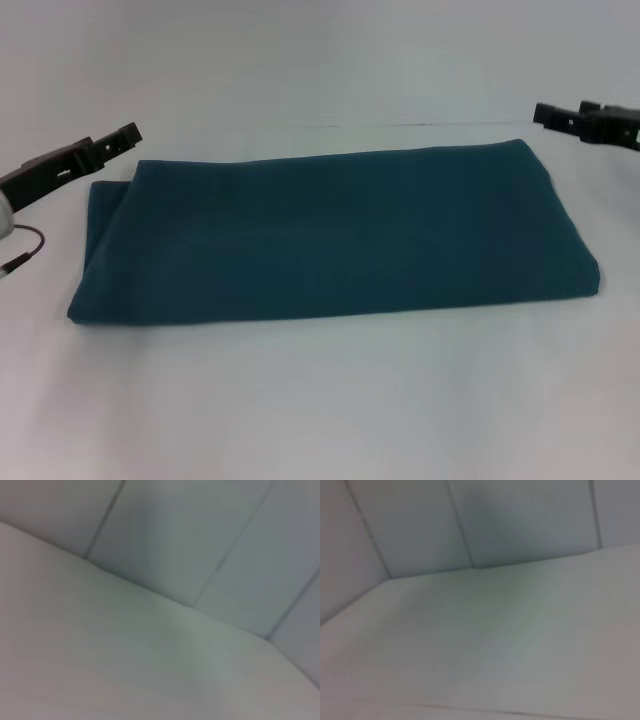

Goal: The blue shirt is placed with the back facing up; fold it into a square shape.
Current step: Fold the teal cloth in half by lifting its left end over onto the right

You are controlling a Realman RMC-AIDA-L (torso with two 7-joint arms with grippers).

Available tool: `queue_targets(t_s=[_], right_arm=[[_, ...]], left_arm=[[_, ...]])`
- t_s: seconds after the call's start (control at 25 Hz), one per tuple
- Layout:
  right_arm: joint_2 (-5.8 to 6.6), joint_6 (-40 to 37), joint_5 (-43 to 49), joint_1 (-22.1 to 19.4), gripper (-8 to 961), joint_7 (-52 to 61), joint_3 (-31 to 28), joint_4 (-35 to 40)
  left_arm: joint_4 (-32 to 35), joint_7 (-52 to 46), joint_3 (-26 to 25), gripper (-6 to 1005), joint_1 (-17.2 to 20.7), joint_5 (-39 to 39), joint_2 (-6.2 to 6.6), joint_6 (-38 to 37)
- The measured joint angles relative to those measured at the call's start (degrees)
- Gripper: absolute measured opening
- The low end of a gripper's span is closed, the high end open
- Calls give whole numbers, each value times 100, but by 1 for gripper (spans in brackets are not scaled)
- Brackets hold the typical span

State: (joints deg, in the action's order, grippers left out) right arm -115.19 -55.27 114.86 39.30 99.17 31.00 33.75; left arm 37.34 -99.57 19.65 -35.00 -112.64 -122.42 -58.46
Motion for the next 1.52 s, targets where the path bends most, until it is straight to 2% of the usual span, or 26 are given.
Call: queue_targets(t_s=[0.08,0.16,0.48,0.68,1.16,1.52], right_arm=[[18,-432,21,-151,837,249,3,149],[59,-787,24,-289,837,525,13,269],[470,-1965,47,-834,835,1681,168,422],[605,-2314,343,-1050,834,2150,158,502],[618,-2357,571,-1121,832,2327,41,562],[611,-2328,563,-1088,832,2321,29,563]], left_arm=[[116,-14,1,829,144,2,0,-312],[209,-50,2,829,276,5,0,-566],[600,-74,6,829,876,-94,32,-1395],[660,-39,4,829,1101,-288,38,-1489],[854,-146,-53,830,1257,-1384,8,-1652],[889,-219,-30,830,1275,-1684,-7,-1701]])
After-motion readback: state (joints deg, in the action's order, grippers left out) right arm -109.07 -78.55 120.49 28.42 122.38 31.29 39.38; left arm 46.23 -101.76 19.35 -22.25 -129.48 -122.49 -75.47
